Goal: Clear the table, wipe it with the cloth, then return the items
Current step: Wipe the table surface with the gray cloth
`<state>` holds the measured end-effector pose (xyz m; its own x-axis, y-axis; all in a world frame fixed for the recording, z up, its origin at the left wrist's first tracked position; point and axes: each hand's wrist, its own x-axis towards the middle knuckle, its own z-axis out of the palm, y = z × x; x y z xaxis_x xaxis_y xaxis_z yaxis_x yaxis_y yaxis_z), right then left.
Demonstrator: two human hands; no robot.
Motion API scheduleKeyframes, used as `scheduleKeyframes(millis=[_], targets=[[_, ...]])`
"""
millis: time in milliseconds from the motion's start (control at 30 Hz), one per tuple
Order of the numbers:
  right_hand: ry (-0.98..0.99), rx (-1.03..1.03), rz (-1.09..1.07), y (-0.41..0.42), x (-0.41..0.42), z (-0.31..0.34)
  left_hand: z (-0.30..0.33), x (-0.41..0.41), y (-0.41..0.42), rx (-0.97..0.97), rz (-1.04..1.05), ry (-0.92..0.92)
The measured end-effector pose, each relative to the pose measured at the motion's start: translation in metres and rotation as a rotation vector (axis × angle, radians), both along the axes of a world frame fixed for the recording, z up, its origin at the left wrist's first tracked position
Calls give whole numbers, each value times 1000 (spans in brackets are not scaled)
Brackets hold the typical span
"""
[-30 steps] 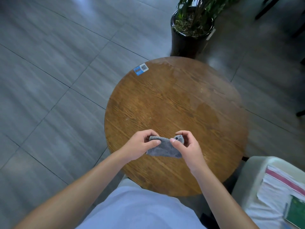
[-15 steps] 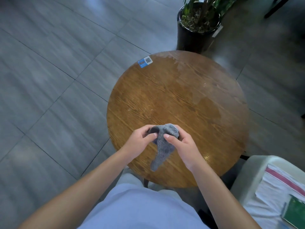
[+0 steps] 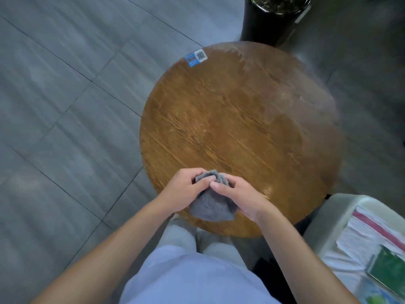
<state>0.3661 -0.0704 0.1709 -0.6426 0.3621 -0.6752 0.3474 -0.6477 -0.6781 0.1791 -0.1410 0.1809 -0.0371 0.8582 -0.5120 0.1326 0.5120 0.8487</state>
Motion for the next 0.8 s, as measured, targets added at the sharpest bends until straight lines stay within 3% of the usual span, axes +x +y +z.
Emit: scheduleKeyframes(millis=[100, 200, 267, 367, 433, 500, 567, 667, 800], targets=[[-121, 76, -74, 1, -14, -20, -28, -21, 5, 4, -3, 229], [-136, 51, -58, 16, -30, -38, -60, -42, 14, -58, 104, 155], [-164, 102, -123, 38, -41, -50, -87, -57, 22, -73, 161, 206], [-311, 374, -357, 92, -49, -79, -136, -88, 23, -83, 149, 506], [-429, 607, -380, 121, -61, -98, -168, -109, 17, -59, 76, 770], [-542, 786, -321, 135, -78, -121, -194, -127, 8, -27, -9, 961], [-646, 955, -147, 135, -100, -152, -216, -138, -1, -18, -107, 1025], [-825, 1164, 143, 121, -121, -199, -242, -138, -18, -32, -222, 1011], [-911, 1188, 195, 116, -133, -225, -257, -131, -33, -50, -264, 981]])
